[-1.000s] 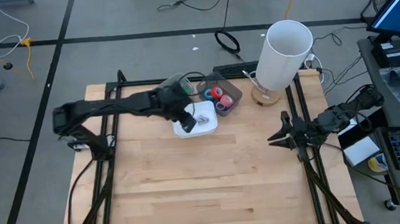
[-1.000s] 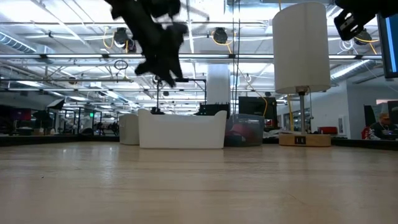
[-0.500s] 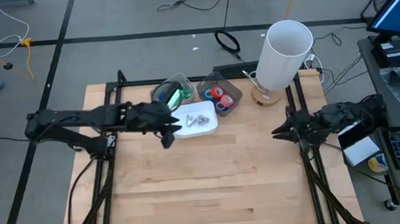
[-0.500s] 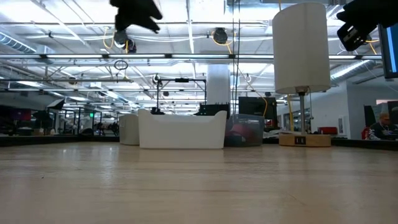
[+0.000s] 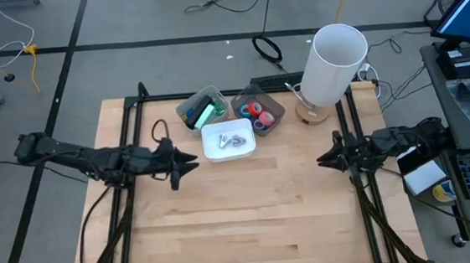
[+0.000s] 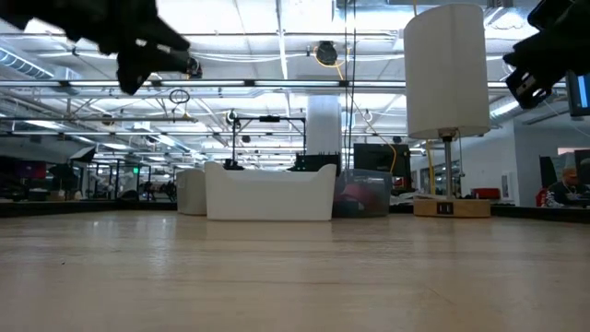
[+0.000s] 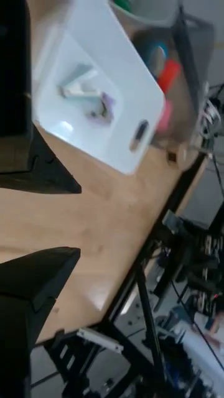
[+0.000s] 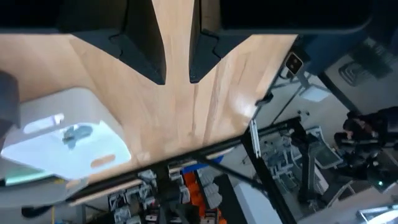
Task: Pick and place Stapler, Stapler remover, tape
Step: Return to Home Position
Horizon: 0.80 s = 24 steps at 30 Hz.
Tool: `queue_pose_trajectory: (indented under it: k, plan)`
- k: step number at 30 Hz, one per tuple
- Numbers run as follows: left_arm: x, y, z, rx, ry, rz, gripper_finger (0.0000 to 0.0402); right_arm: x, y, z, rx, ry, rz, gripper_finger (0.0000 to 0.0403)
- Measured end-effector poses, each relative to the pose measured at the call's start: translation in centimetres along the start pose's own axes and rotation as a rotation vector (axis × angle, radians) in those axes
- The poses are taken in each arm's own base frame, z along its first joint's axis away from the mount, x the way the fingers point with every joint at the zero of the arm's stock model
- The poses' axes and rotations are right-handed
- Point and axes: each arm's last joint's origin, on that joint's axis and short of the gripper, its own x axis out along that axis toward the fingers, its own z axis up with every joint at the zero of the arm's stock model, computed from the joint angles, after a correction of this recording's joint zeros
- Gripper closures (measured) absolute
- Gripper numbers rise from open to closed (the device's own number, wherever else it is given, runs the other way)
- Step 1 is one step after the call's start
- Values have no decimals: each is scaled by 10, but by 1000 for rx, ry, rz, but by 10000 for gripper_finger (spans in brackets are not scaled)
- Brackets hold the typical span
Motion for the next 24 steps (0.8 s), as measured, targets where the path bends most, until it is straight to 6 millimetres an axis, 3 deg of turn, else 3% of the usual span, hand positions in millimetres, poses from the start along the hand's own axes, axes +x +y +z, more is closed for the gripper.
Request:
queue_pose_trajectory:
  k: [8,16,24]
  plan:
    - [-21,28,-34,-45,-72,11,252,0,-1,1,-10,-19,-27,337]
    - [-42,43,-45,4,-145,-22,252,0,2,8,-48,-104,-17,337]
    - [-61,55,-53,28,-88,-21,252,0,2,8,-37,-100,-17,337]
